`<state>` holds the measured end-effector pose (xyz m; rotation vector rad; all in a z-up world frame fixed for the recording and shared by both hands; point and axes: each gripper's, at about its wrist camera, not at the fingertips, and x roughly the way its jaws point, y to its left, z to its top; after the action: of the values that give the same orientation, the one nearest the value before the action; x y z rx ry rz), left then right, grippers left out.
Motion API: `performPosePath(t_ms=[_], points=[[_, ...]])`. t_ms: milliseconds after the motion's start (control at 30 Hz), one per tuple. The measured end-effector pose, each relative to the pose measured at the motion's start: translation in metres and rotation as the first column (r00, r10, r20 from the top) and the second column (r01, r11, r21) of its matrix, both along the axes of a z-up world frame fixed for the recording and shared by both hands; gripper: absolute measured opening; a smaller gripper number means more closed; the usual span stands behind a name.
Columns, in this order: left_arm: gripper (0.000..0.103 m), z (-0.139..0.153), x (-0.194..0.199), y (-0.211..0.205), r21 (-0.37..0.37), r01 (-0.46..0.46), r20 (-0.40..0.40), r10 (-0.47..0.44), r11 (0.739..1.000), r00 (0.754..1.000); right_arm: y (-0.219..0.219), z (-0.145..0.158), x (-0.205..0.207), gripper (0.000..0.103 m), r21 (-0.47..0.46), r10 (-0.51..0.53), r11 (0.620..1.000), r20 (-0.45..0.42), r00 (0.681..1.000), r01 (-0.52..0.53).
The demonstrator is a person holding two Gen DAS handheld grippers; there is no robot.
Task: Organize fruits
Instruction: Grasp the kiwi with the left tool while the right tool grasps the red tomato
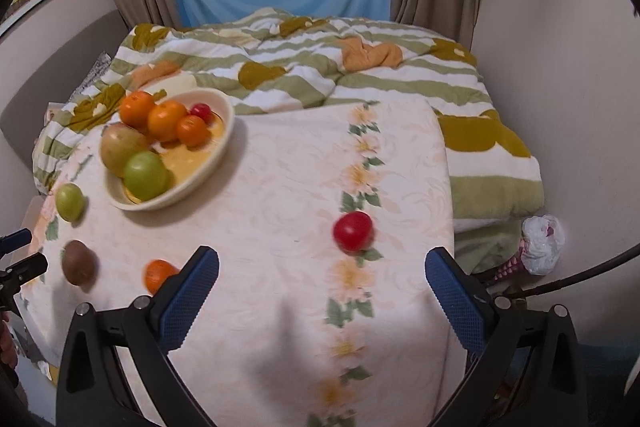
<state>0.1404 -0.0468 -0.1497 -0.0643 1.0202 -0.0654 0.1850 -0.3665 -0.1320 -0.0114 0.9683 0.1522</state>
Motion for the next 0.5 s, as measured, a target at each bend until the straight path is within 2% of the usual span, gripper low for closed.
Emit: performPosePath(t_ms=[100, 167, 300, 367, 500], points=[[0.103, -0.015, 0.004, -0.003, 0.019, -0.022, -0.014, 0.022, 1.0, 1.0, -0.009, -0.012, 0.007, 0.103, 0.005, 0.008, 1.0, -0.025, 1.0, -0.008], [0.096, -0.023, 0.007, -0.003, 0.02, -0.033, -0.033, 0.033, 0.999, 0.999, -0.013, -0.021, 0.012, 0.098, -0.002, 0.02, 1.0, -0.047, 0.999, -0.02], [0.09, -0.039, 0.011, -0.002, 0.025, -0.05, -0.068, 0.051, 0.998, 0.996, -0.012, -0.032, 0.018, 0.093, -0.014, 0.043, 0.999, -0.078, 0.996, -0.045], [0.083, -0.044, 0.013, 0.0, 0.022, -0.05, -0.081, 0.051, 0.999, 0.995, -0.01, -0.036, 0.02, 0.092, -0.022, 0.051, 0.998, -0.086, 0.995, -0.054], [0.076, -0.051, 0.017, 0.003, 0.017, -0.061, -0.102, 0.063, 0.998, 0.993, -0.008, -0.042, 0.025, 0.088, -0.015, 0.059, 0.998, -0.099, 0.993, -0.061]])
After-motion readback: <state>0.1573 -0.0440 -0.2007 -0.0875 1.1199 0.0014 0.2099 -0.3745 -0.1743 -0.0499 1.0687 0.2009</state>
